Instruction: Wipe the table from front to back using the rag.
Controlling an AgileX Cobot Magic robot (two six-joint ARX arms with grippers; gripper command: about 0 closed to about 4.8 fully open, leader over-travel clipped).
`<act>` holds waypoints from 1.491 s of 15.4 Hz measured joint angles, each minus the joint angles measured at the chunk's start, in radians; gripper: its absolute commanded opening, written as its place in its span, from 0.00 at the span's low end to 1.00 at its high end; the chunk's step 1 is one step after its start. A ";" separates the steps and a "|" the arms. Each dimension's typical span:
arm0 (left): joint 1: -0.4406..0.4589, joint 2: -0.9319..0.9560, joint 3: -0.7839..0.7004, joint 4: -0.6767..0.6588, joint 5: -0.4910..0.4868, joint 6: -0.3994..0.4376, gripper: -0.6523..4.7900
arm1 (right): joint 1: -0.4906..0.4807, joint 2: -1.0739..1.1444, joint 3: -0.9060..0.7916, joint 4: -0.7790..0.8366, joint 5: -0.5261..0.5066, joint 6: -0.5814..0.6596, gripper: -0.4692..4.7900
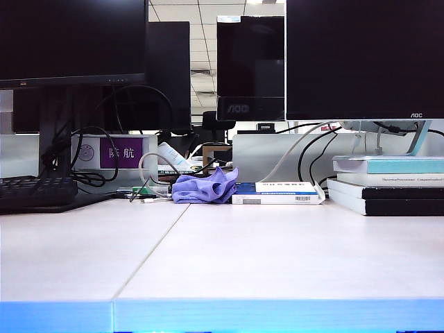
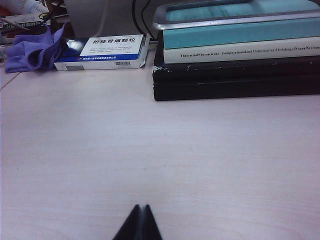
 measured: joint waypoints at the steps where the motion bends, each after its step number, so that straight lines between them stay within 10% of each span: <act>1: 0.000 0.000 0.000 0.000 0.000 0.000 0.11 | 0.000 0.000 0.000 0.000 0.000 0.000 0.09; 11: 0.000 0.020 0.178 0.046 -0.043 -0.086 0.11 | 0.000 0.039 0.315 0.018 0.059 0.001 0.09; 19: -0.003 0.642 0.554 0.185 0.023 -0.085 0.11 | 0.002 0.545 0.884 -0.079 -0.147 -0.048 0.09; 23: -0.148 0.923 0.768 0.195 0.106 -0.082 0.11 | 0.063 0.699 0.987 -0.079 -0.238 -0.051 0.09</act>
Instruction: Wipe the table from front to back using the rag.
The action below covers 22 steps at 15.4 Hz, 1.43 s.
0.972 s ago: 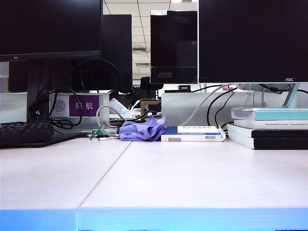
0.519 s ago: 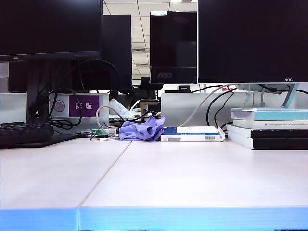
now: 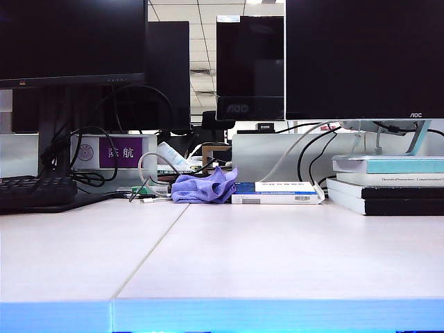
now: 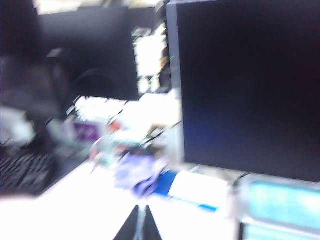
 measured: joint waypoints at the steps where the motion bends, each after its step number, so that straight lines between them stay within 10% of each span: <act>1: -0.077 0.095 0.068 0.003 -0.009 0.016 0.11 | 0.046 0.025 0.002 -0.008 0.005 -0.003 0.09; 8: -0.240 0.479 0.312 0.006 -0.064 0.080 0.11 | 0.305 0.107 0.004 -0.023 0.161 -0.041 0.09; 19: -0.323 0.963 0.590 0.247 0.002 0.082 0.13 | 0.355 0.182 0.012 0.014 0.161 -0.049 0.09; 20: -0.323 0.979 0.615 0.248 0.002 0.082 0.23 | 0.355 0.183 0.012 0.019 0.158 -0.049 0.09; 21: -0.323 0.998 0.640 0.247 0.002 0.082 0.60 | 0.355 0.183 0.013 0.024 0.158 -0.048 0.09; 22: -0.323 1.082 0.723 0.242 0.002 0.081 0.60 | 0.355 0.180 0.013 0.029 0.158 -0.048 0.09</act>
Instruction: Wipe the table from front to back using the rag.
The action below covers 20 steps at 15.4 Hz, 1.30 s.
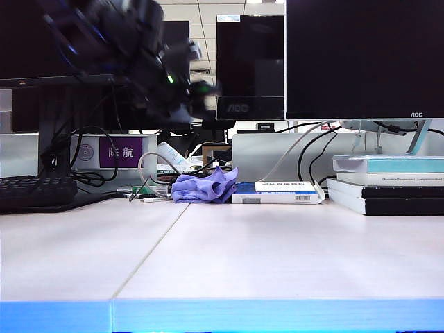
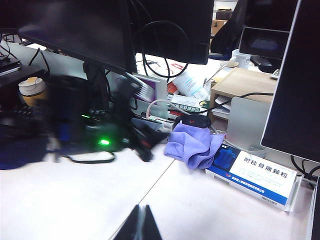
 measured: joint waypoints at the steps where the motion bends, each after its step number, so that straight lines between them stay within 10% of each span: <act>1: -0.003 0.128 0.138 -0.038 -0.038 -0.002 0.60 | 0.010 0.000 0.018 0.000 -0.001 0.000 0.09; 17: 0.050 0.656 0.721 -0.084 -0.193 -0.107 0.59 | 0.018 -0.005 0.035 -0.032 -0.047 0.000 0.09; 20: 0.048 0.692 0.761 -0.078 -0.190 -0.108 0.42 | 0.018 -0.003 0.035 -0.035 -0.047 0.000 0.09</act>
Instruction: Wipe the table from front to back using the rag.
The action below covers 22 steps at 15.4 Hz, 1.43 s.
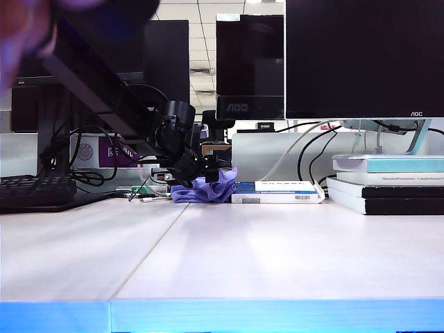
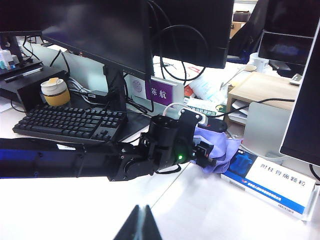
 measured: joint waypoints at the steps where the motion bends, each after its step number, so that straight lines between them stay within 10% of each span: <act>1: 0.000 0.008 0.008 0.005 0.001 0.000 0.25 | 0.000 0.000 0.000 0.000 0.000 0.000 0.09; 2: 0.001 0.019 0.011 0.003 0.000 0.000 0.11 | 0.000 0.000 0.000 0.000 0.000 0.000 0.09; 22: -0.029 -0.106 0.020 -0.597 -0.005 0.143 0.11 | 0.000 -0.027 0.004 0.002 -0.004 0.000 0.09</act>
